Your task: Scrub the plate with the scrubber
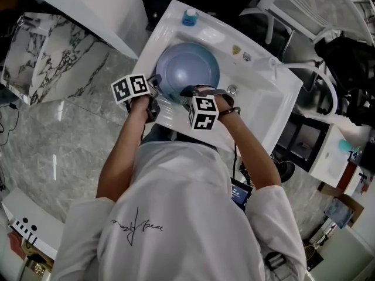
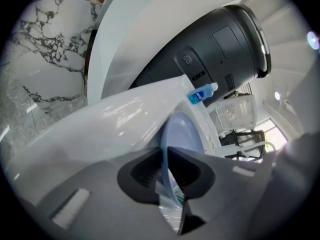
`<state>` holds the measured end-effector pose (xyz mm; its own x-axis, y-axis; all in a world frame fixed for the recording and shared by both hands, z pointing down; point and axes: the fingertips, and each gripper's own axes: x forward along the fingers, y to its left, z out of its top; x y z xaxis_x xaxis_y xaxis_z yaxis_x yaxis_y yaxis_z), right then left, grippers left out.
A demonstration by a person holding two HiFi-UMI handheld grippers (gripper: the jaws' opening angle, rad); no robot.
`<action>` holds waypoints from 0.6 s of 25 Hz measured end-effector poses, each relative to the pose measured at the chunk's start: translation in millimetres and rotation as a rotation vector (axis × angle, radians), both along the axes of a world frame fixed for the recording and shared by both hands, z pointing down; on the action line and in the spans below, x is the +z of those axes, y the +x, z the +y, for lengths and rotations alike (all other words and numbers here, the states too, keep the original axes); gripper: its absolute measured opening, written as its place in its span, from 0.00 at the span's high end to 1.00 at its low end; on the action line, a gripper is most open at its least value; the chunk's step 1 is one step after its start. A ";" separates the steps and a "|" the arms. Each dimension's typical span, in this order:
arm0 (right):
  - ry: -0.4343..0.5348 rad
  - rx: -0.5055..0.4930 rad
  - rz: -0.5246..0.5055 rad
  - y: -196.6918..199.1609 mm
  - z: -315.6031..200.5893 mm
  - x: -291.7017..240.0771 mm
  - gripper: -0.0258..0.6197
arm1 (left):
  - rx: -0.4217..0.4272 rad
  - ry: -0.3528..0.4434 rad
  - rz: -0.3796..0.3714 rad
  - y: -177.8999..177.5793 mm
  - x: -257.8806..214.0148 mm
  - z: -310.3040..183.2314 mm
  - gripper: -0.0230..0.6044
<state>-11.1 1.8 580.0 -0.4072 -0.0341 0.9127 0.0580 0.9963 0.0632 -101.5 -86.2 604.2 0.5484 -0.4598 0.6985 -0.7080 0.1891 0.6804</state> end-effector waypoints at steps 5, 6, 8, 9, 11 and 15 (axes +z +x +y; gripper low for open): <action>-0.021 0.013 -0.005 5.9 3.5 -1.2 0.86 | -0.001 0.000 0.003 0.0 -1.3 0.0 0.80; -0.024 0.017 -0.006 6.9 4.0 -1.5 0.86 | -0.001 0.000 0.003 0.0 -1.4 0.1 0.80; -0.032 0.025 -0.006 9.1 4.8 -1.5 0.86 | 0.000 0.000 0.005 -0.3 -1.1 0.1 0.80; -0.037 0.028 -0.006 10.4 5.0 -1.2 0.86 | 0.000 0.000 0.005 -0.5 -0.7 0.1 0.80; -0.048 0.036 -0.005 13.5 5.6 -0.5 0.86 | 0.000 0.000 0.007 -0.5 -0.1 -0.2 0.80; -0.082 0.053 -0.006 18.8 7.8 -0.4 0.86 | -0.001 0.000 0.008 -0.9 0.1 0.1 0.80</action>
<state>7.7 9.6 579.6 -0.4126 0.0193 0.9107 0.0053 0.9998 -0.0188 -102.4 -86.1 604.3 0.5532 -0.4607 0.6940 -0.7025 0.1897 0.6859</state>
